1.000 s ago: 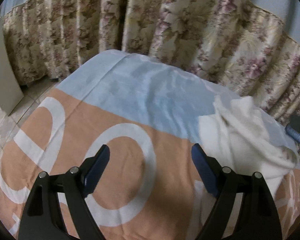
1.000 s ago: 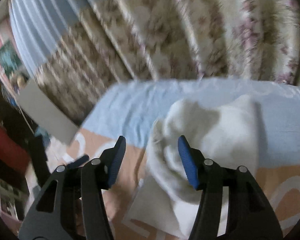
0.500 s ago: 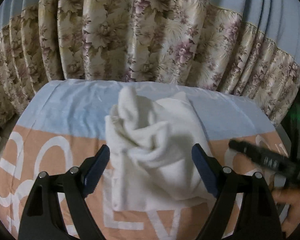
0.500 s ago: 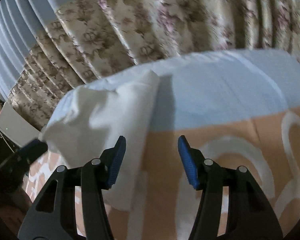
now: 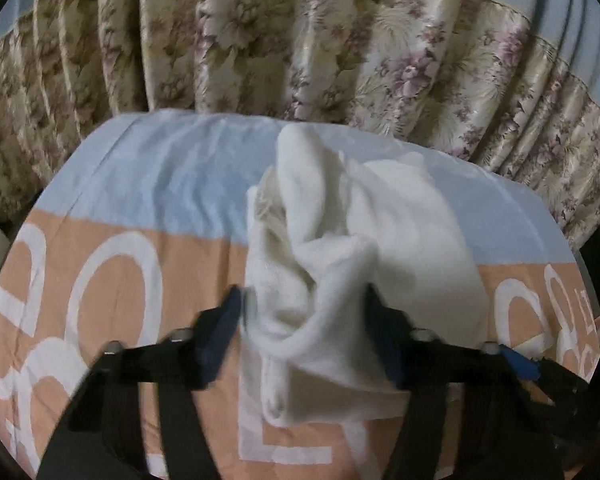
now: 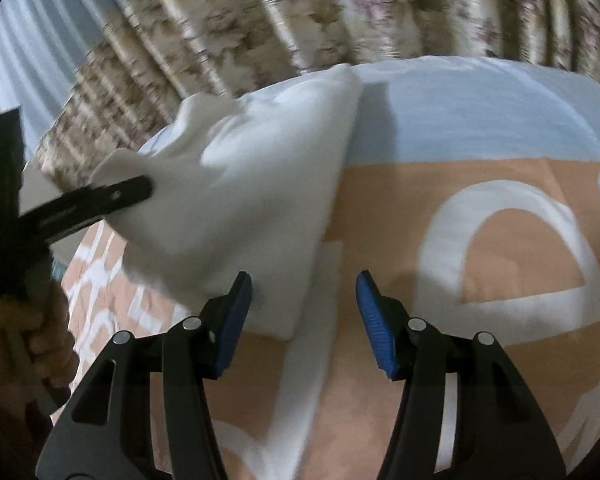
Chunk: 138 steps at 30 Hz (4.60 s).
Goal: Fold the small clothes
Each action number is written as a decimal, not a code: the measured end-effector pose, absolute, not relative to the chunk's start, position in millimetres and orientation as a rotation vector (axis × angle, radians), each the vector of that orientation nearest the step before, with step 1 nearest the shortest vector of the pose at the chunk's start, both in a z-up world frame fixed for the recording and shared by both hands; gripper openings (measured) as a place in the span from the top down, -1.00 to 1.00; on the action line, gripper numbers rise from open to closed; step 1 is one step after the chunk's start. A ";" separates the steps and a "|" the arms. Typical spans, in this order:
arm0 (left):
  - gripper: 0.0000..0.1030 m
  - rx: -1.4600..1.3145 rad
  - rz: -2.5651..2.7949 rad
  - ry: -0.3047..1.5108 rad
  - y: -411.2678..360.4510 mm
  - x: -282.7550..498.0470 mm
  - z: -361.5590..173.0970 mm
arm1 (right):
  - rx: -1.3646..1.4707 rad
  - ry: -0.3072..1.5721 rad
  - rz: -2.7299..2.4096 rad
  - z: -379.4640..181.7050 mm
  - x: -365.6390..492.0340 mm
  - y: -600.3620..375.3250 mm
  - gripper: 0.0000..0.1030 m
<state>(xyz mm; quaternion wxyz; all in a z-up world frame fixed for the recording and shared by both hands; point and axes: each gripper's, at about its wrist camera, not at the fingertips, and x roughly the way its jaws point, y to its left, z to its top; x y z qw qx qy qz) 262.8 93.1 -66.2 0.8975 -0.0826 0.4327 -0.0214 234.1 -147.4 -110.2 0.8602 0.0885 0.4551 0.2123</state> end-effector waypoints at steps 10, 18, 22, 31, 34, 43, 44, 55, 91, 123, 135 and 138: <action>0.62 -0.246 -0.098 0.920 100.9 248.7 -78.2 | 0.190 0.950 0.432 -114.6 253.3 -119.3 0.07; 0.58 -0.376 -0.179 0.914 100.9 228.6 -85.7 | 0.211 0.912 0.443 -113.2 252.9 -137.7 0.72; -0.04 -0.375 -0.157 0.946 95.9 223.1 -100.4 | 0.241 0.928 0.459 -110.4 248.8 -159.8 0.72; -0.33 -0.264 -0.074 0.899 91.8 205.1 -103.3 | 0.233 0.971 0.462 -126.7 244.4 -168.9 0.41; -0.37 -0.215 -0.065 0.876 91.4 203.8 -93.1 | 0.213 0.970 0.448 -121.8 241.7 -171.9 0.17; -0.62 -0.169 0.019 0.732 100.4 216.9 -37.4 | 0.146 0.857 0.326 -70.7 262.4 -187.1 -0.39; -0.62 -0.161 0.023 0.731 98.6 224.7 -33.9 | 0.145 0.847 0.318 -67.1 268.4 -185.3 -0.40; -0.79 0.059 0.160 0.811 90.4 261.3 -96.7 | 0.002 0.877 0.290 -94.9 299.1 -141.4 -0.45; -0.93 -0.148 0.033 0.761 94.4 274.9 -84.8 | -0.023 0.728 0.216 -65.9 296.7 -138.3 -0.68; 0.30 -0.234 -0.134 0.882 62.0 291.2 -105.1 | 0.106 0.893 0.470 -106.7 331.9 -120.9 0.33; 0.30 -0.282 -0.260 0.896 -26.1 280.8 -100.8 | 0.074 0.871 0.414 -75.4 312.9 -196.5 0.36; 0.30 -0.288 -0.316 0.903 -76.9 274.4 -100.7 | 0.055 0.875 0.368 -67.1 300.1 -244.9 0.36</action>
